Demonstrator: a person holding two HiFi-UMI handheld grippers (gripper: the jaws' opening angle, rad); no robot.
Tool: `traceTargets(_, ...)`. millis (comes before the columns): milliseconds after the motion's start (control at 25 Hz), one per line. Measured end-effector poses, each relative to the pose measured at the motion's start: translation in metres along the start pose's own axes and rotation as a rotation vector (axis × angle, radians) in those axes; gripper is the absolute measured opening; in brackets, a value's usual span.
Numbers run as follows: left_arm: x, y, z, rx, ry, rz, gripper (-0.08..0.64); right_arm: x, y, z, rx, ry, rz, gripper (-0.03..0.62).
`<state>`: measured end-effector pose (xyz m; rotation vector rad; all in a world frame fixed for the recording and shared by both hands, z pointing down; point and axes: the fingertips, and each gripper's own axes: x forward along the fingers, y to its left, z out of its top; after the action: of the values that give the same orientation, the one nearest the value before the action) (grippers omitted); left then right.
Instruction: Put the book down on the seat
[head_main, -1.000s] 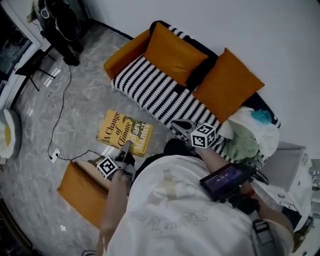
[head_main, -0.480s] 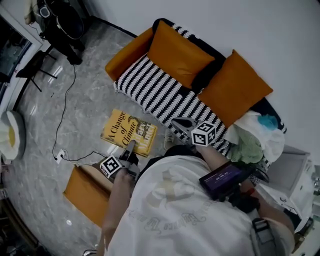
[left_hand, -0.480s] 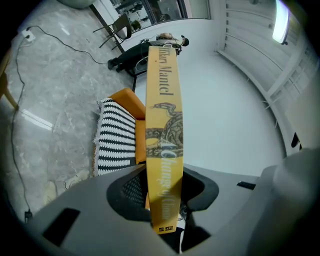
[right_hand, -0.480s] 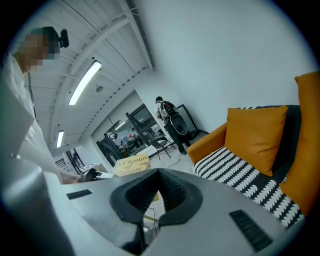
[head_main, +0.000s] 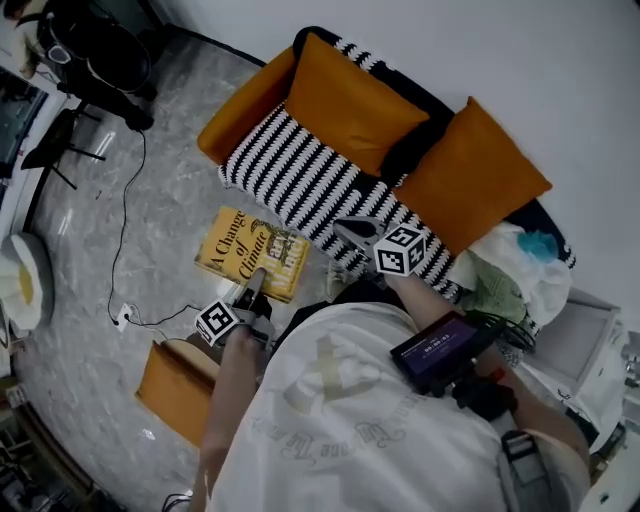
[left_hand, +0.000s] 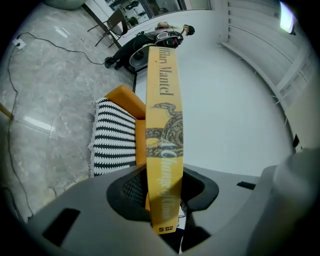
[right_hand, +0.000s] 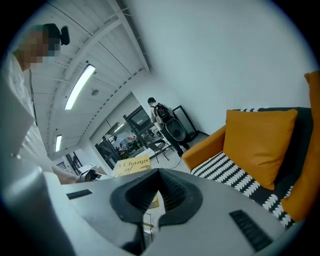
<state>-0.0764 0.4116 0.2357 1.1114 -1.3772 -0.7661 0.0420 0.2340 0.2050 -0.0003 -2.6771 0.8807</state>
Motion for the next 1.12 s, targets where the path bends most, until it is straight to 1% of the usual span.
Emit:
traceTargets(440,0.063,-0.015,0.022,0.028,0.042,0.063,0.144,0.004,-0.060,0.025,0.055,-0.025,-0.004,0.014)
traceTargets(520,0.078,-0.020,0.025,0.013,0.046,0.058,0.144,0.003,-0.071,0.030,0.067,-0.039,-0.007,0.015)
traceTargets(640,0.099,-0.030,0.028,-0.029,0.046,0.018,0.144,-0.001,-0.086,0.034,0.080,-0.051,-0.012,0.015)
traceTargets(720,0.108,-0.035,0.030,-0.027,0.057,0.010,0.144,-0.002,-0.092,0.036,0.086,-0.056,-0.015,0.014)
traceTargets(840,0.113,-0.036,0.031,-0.017,0.083,0.025,0.144,-0.003,-0.096,0.040,0.091,-0.061,-0.022,0.015)
traceTargets(960,0.113,-0.032,0.031,-0.022,0.095,0.041,0.144,-0.004,-0.097,0.038,0.101,-0.057,-0.030,0.014)
traceTargets(1120,0.116,-0.024,0.033,-0.008,0.116,0.059,0.144,-0.005,-0.102,0.031,0.110,-0.036,-0.047,0.015)
